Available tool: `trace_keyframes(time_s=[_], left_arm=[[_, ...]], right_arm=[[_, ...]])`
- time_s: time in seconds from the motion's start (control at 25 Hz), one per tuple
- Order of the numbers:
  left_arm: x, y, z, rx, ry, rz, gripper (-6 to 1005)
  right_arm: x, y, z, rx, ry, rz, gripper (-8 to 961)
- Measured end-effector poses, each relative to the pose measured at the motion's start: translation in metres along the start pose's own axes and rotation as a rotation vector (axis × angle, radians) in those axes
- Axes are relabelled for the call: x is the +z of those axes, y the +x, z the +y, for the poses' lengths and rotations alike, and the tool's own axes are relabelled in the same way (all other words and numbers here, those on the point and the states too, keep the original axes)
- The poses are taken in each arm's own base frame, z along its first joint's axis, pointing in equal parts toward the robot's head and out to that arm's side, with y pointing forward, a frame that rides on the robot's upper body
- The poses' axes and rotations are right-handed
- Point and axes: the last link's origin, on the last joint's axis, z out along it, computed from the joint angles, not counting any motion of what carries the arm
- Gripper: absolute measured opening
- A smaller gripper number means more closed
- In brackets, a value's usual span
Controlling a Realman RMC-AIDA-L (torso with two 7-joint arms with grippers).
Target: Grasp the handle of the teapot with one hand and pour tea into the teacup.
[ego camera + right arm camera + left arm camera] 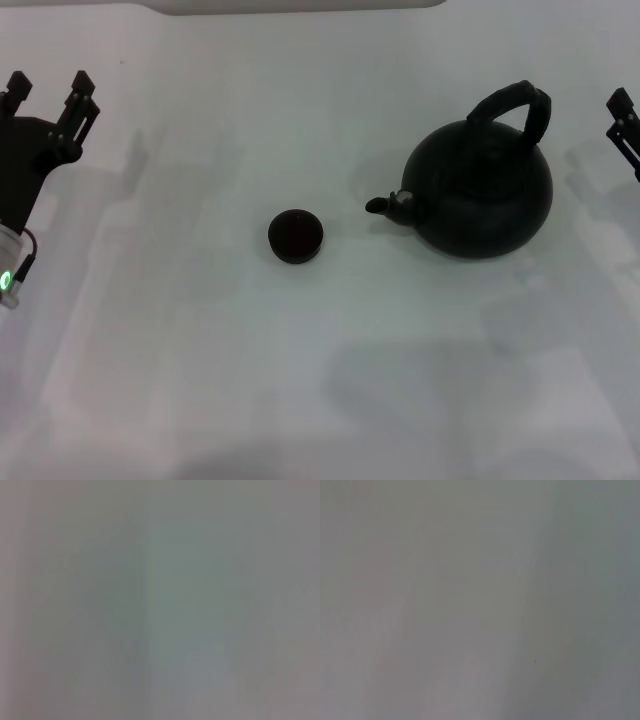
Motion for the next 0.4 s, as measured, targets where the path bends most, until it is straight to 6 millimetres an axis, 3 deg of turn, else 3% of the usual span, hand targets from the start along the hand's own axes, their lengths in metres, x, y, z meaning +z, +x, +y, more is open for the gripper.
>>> trace_keyframes(time_s=[0.4], left_arm=[[0.0011, 0.0006, 0.0004, 0.0, -0.002, 0.002, 770]], right_arm=[[0.0001, 0.0011, -0.0008, 0.0, 0.005, 0.008, 875]])
